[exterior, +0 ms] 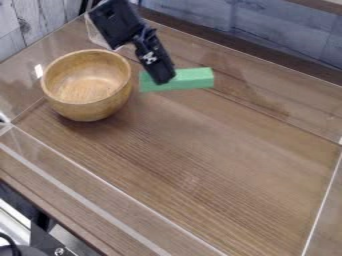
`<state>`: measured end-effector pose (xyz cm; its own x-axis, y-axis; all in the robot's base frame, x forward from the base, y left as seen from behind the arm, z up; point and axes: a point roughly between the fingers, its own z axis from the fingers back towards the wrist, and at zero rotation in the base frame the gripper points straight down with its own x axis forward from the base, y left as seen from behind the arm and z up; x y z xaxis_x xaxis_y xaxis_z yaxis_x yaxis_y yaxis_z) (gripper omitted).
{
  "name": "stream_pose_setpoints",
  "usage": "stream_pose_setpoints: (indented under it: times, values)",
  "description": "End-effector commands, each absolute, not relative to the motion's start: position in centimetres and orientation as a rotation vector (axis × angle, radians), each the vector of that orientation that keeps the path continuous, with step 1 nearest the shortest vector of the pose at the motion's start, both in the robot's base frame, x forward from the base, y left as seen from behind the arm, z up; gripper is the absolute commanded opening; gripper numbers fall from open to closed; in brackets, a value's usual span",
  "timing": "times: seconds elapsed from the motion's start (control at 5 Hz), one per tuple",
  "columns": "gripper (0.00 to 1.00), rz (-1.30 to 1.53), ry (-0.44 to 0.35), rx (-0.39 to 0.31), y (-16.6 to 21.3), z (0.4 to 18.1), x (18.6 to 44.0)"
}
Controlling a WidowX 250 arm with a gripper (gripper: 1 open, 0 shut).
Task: Move green object from inside the wooden bowl to the table next to it
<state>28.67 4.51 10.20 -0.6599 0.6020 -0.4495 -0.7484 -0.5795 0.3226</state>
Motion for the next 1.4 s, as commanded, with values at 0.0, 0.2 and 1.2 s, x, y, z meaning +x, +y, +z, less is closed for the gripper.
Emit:
stream_pose_setpoints:
  times: [0.0, 0.2, 1.2]
  values:
    - [0.00, 2.221, 0.556, -0.416, 3.9, 11.9, 29.9]
    - [0.00, 2.231, 0.542, -0.399, 4.7, 11.7, 30.2]
    - [0.00, 2.221, 0.516, -0.338, 5.6, 6.7, 30.6]
